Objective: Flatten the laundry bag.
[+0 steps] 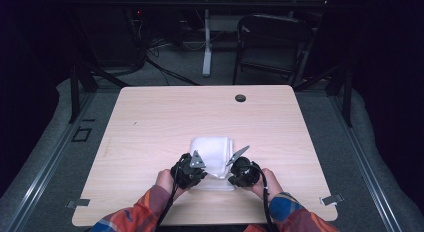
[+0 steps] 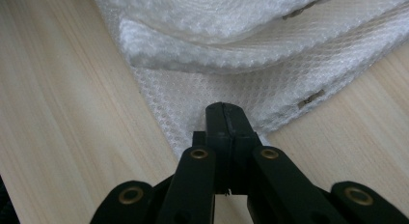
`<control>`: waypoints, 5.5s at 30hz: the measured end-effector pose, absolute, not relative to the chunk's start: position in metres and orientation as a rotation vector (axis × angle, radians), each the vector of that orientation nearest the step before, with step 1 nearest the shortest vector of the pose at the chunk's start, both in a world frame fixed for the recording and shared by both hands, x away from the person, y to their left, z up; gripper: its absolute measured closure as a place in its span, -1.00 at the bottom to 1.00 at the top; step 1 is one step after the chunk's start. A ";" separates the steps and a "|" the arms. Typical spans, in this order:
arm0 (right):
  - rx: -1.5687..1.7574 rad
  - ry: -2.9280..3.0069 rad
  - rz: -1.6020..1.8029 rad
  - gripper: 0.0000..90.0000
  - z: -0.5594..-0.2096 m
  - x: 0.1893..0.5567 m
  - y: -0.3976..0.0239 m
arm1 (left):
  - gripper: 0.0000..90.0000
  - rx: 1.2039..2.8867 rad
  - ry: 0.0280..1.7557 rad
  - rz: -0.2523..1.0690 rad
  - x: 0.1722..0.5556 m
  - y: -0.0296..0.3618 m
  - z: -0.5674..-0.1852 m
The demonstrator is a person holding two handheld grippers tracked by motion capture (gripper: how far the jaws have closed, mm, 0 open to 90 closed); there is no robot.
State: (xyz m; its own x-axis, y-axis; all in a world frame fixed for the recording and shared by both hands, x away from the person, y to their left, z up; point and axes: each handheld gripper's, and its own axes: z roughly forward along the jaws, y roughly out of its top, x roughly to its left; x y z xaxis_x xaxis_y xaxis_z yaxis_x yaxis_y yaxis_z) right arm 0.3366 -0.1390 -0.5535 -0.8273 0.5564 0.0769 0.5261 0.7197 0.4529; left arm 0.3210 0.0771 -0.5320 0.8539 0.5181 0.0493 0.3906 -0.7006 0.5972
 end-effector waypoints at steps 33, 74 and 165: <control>0.884 2.846 0.720 1.00 -0.554 0.335 -0.138 | 0.90 2.295 0.777 0.386 0.325 0.113 -0.512; 0.897 2.829 0.673 1.00 -0.553 0.335 -0.136 | 0.93 2.202 1.010 0.432 0.321 0.151 -0.512; 1.177 2.746 0.711 -0.65 -0.524 0.348 -0.197 | -0.44 2.444 0.664 0.168 0.362 0.117 -0.522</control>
